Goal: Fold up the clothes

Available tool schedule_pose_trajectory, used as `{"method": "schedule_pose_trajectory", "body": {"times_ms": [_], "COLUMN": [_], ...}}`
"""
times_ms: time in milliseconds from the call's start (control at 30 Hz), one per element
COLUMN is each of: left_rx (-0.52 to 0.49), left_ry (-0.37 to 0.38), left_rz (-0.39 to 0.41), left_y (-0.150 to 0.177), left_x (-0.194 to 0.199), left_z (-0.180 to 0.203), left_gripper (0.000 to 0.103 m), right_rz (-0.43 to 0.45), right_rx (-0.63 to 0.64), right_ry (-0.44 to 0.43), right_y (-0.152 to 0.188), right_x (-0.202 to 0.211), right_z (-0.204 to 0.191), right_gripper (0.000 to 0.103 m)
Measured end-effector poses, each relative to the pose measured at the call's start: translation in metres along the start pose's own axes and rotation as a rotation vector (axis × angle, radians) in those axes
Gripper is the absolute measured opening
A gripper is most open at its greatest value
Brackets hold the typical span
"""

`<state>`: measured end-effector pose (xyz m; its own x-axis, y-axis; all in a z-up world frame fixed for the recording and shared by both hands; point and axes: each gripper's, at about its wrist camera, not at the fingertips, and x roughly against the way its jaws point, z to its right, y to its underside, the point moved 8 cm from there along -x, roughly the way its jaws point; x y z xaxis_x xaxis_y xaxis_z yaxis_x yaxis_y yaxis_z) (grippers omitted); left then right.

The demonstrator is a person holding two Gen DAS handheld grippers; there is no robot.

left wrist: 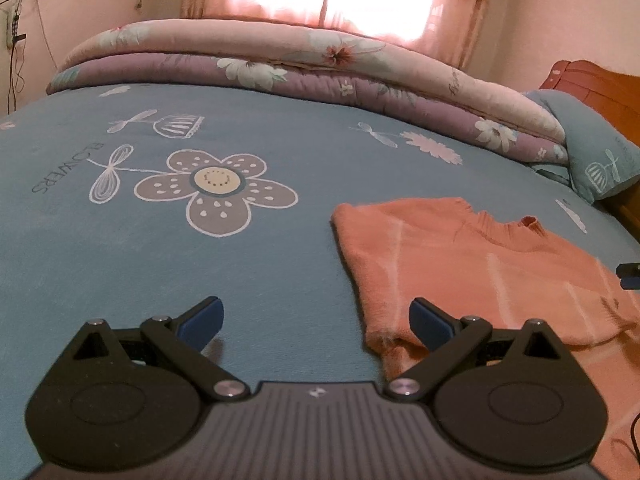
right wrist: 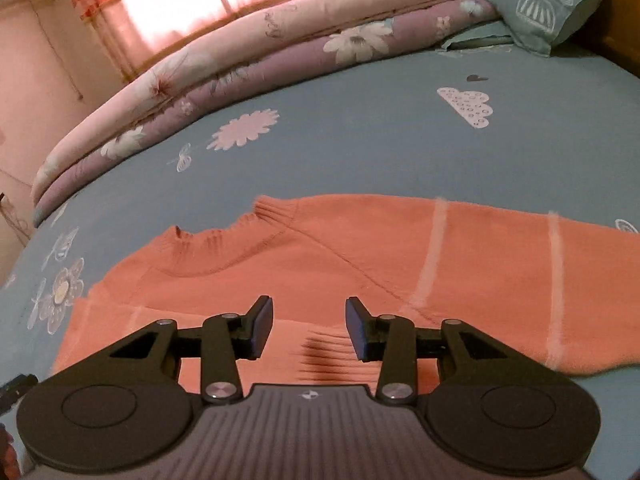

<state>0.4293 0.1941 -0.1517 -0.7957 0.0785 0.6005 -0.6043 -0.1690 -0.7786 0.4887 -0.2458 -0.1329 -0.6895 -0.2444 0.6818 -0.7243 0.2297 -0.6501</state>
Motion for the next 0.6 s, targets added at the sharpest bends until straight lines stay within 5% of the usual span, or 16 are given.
{"method": "schedule_pose_trajectory", "body": {"times_ms": [133,233,367,433,467,567,600], "left_rx": [-0.021,-0.026,-0.030,-0.036,-0.041,-0.039,-0.039], "left_ry": [-0.017,-0.026,-0.026,-0.026,-0.026,-0.023,-0.022], "left_rz": [-0.006,-0.014,-0.033,-0.039,-0.041,-0.040,-0.040], "left_y": [0.001,0.003,0.008,0.009,0.010,0.010,0.010], "left_x": [-0.003,-0.005,-0.011,-0.012,-0.013,-0.013,-0.013], "left_z": [0.001,0.000,0.000,0.000,0.001,0.001,0.000], "left_gripper": [0.099,0.099,0.099,0.099,0.099,0.099,0.099], "right_rz": [-0.065,-0.124,-0.149,-0.164,-0.152,-0.133,-0.124], "right_rx": [0.187,0.312,0.328,0.381,0.419,0.478,0.495], "right_ry": [-0.058,0.026,-0.094,-0.080,-0.069,-0.057,-0.040], "right_y": [0.003,0.007,0.014,0.023,0.026,0.030,0.029], "right_x": [-0.023,-0.041,-0.046,-0.051,-0.052,-0.049,-0.048], "right_z": [-0.014,-0.010,-0.003,-0.004,-0.007,-0.020,-0.024], "right_gripper": [0.053,0.056,0.061,0.061,0.059,0.016,0.016]}}
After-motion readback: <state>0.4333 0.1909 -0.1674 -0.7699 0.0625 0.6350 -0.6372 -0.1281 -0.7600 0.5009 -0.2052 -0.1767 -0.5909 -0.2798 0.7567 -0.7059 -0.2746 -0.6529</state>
